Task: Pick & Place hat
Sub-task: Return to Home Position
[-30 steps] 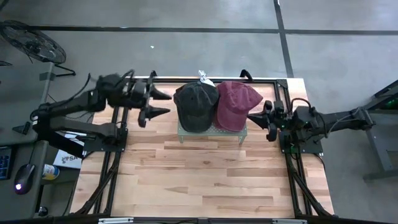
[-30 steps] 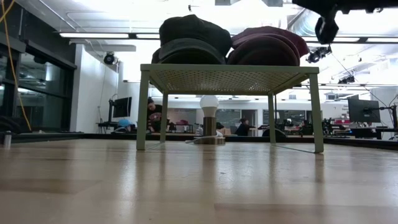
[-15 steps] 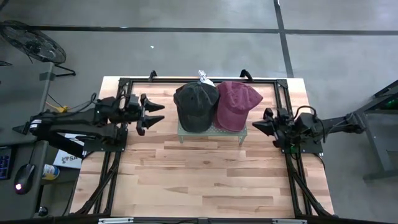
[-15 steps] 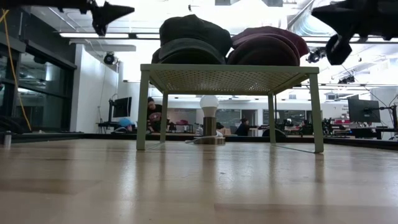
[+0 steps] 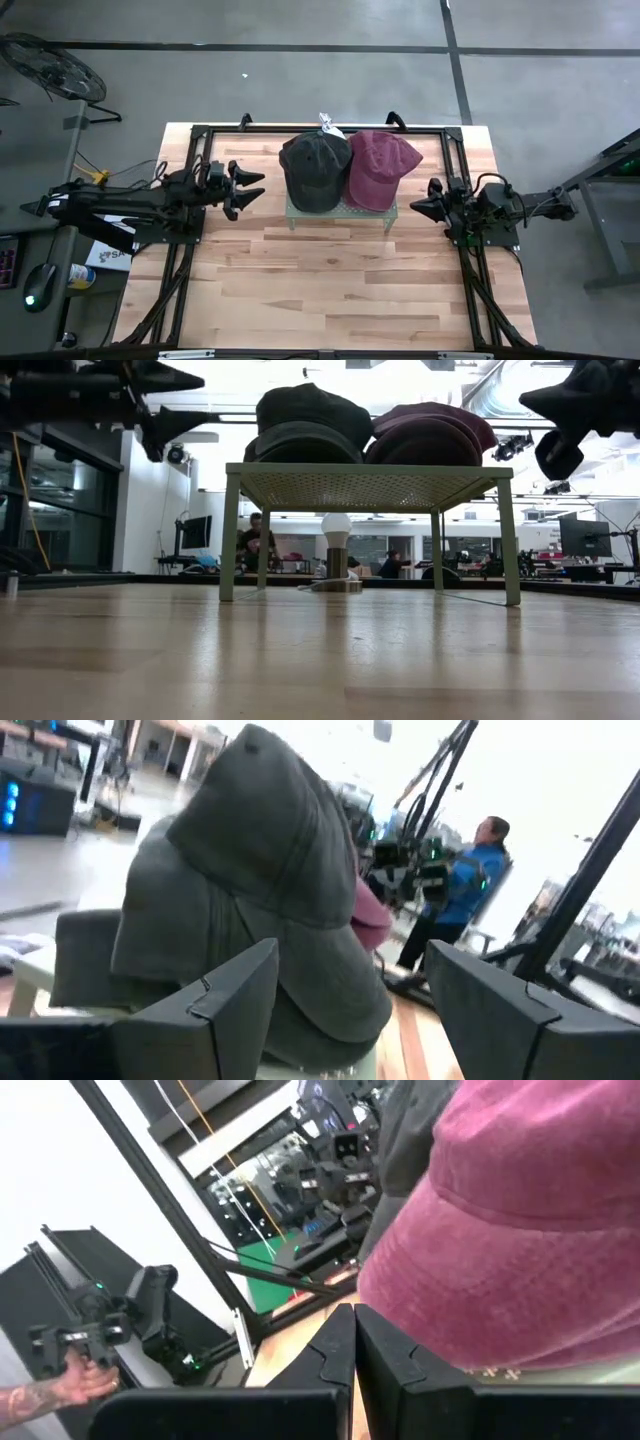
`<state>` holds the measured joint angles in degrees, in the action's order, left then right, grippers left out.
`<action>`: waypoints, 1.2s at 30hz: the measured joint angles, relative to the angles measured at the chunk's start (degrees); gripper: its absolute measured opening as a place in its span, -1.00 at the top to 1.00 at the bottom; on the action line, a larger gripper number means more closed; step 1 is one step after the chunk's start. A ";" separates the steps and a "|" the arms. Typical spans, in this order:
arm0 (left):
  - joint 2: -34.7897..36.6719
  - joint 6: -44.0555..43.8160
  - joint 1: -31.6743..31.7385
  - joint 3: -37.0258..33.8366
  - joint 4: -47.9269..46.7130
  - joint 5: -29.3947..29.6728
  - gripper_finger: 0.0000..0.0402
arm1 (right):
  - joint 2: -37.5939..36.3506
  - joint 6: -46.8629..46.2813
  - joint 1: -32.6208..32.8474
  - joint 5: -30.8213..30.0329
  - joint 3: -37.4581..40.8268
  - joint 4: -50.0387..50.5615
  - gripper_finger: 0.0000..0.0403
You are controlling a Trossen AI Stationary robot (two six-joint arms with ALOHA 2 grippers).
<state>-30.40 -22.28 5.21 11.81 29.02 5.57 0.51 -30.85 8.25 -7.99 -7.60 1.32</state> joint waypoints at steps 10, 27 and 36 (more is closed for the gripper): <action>0.03 -1.36 0.00 -10.16 15.02 1.62 -0.24 | 0.20 1.40 0.00 2.86 0.00 0.28 1.00; 6.40 0.00 0.02 -10.95 13.06 1.01 -0.24 | 2.95 3.65 -0.02 2.36 0.00 1.88 1.00; 19.22 0.35 0.02 -11.02 -1.05 2.49 -0.24 | 3.34 4.29 0.00 2.01 0.00 4.74 1.00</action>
<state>-11.18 -21.92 5.23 0.79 27.96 8.05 3.86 -26.57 8.25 -5.98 -7.60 6.06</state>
